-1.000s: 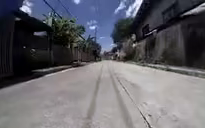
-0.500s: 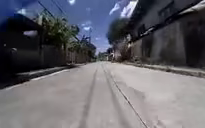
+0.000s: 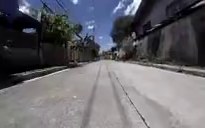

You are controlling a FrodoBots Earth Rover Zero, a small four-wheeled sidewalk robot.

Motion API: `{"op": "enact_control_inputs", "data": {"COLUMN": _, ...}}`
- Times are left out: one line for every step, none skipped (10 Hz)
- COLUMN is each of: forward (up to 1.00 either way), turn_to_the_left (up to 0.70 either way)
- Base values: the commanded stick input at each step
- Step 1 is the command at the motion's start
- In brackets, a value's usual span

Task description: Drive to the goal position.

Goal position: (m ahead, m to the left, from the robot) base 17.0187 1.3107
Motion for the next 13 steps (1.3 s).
{"op": "enact_control_inputs", "data": {"forward": 1.00, "turn_to_the_left": 0.03}}
{"op": "enact_control_inputs", "data": {"forward": 1.00, "turn_to_the_left": 0.07}}
{"op": "enact_control_inputs", "data": {"forward": 1.00, "turn_to_the_left": 0.00}}
{"op": "enact_control_inputs", "data": {"forward": 1.00, "turn_to_the_left": 0.00}}
{"op": "enact_control_inputs", "data": {"forward": 1.00, "turn_to_the_left": 0.00}}
{"op": "enact_control_inputs", "data": {"forward": 1.00, "turn_to_the_left": 0.00}}
{"op": "enact_control_inputs", "data": {"forward": 1.00, "turn_to_the_left": 0.00}}
{"op": "enact_control_inputs", "data": {"forward": 1.00, "turn_to_the_left": 0.00}}
{"op": "enact_control_inputs", "data": {"forward": 1.00, "turn_to_the_left": 0.00}}
{"op": "enact_control_inputs", "data": {"forward": 1.00, "turn_to_the_left": 0.00}}
{"op": "enact_control_inputs", "data": {"forward": 1.00, "turn_to_the_left": 0.00}}
{"op": "enact_control_inputs", "data": {"forward": 1.00, "turn_to_the_left": 0.01}}
{"op": "enact_control_inputs", "data": {"forward": 1.00, "turn_to_the_left": 0.07}}
